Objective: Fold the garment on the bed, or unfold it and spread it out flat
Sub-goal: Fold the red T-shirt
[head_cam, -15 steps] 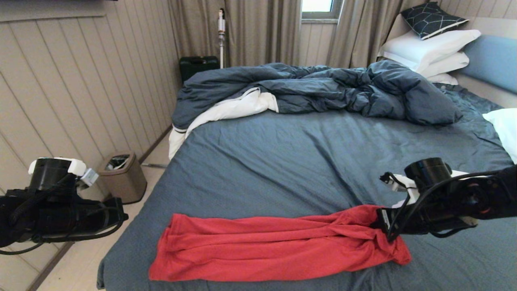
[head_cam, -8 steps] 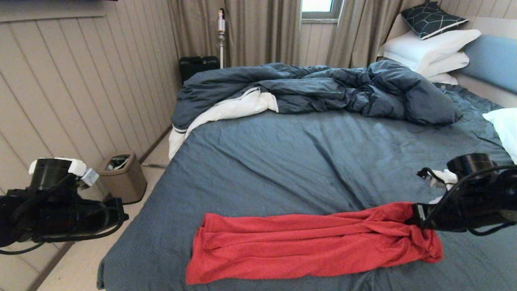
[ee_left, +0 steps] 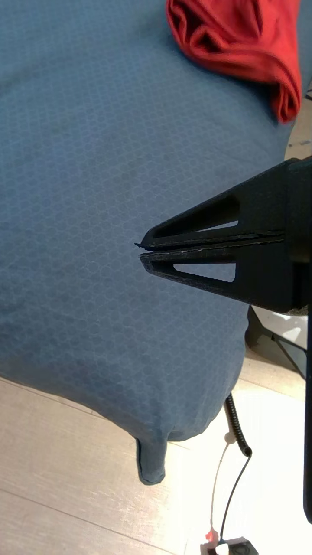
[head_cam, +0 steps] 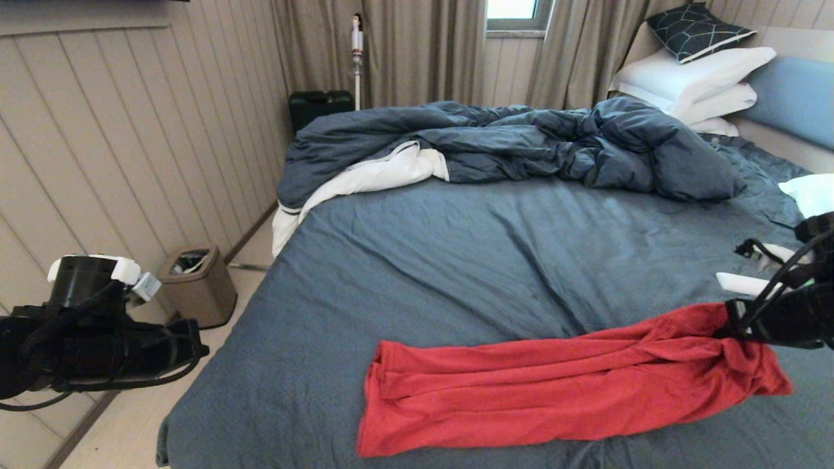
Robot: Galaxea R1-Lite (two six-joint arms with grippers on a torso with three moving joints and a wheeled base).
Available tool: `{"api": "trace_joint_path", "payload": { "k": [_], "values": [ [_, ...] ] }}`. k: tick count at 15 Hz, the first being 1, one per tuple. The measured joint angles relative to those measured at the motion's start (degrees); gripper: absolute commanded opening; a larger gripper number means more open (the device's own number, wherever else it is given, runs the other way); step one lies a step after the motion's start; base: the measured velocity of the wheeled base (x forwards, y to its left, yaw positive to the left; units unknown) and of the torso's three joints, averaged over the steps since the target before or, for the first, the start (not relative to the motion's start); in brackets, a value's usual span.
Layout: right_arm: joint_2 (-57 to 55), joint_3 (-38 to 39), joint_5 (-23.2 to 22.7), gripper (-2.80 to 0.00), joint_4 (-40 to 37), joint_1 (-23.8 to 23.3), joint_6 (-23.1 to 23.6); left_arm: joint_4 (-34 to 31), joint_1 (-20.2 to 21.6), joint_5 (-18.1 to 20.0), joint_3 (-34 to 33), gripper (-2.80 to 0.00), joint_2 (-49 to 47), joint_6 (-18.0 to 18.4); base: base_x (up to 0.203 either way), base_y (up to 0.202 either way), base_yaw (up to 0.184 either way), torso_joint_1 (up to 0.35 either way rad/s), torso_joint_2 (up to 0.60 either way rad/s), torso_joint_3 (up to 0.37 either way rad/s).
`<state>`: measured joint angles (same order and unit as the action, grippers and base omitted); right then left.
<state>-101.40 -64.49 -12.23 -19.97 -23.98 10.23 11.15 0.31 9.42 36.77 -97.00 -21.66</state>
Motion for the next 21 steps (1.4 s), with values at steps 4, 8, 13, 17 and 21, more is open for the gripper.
{"api": "trace_joint_path", "payload": {
  "k": [4,8,13,17,21],
  "values": [
    [1.46,-8.0,-0.06,-2.8,-9.41,1.96,-0.06,0.0,0.02,0.09,-0.11,-2.8,0.21,-0.02,0.0,0.0,0.0,0.0,0.0,0.0],
    [3.28,-11.47,0.42,-2.8,-13.12,15.31,-2.17,0.0,0.02,0.96,-0.24,-2.8,0.21,-0.02,0.0,0.0,0.0,0.0,0.0,0.0],
    [1.47,-18.01,3.54,-2.8,-15.91,35.66,-9.13,0.04,0.02,0.99,-0.24,-2.8,0.17,0.09,0.0,0.0,0.0,0.0,0.0,0.0],
    [-3.82,-21.84,4.74,-2.8,-16.13,48.42,-13.26,0.11,0.02,1.05,-0.2,-2.8,0.15,0.11,0.0,0.0,0.0,0.0,0.0,0.0],
    [-9.84,-25.06,5.06,-2.8,-16.17,55.06,-14.61,0.39,-0.06,1.05,-0.74,-2.8,0.06,0.2,0.0,0.0,0.0,0.0,0.0,0.0]
  ]
}}
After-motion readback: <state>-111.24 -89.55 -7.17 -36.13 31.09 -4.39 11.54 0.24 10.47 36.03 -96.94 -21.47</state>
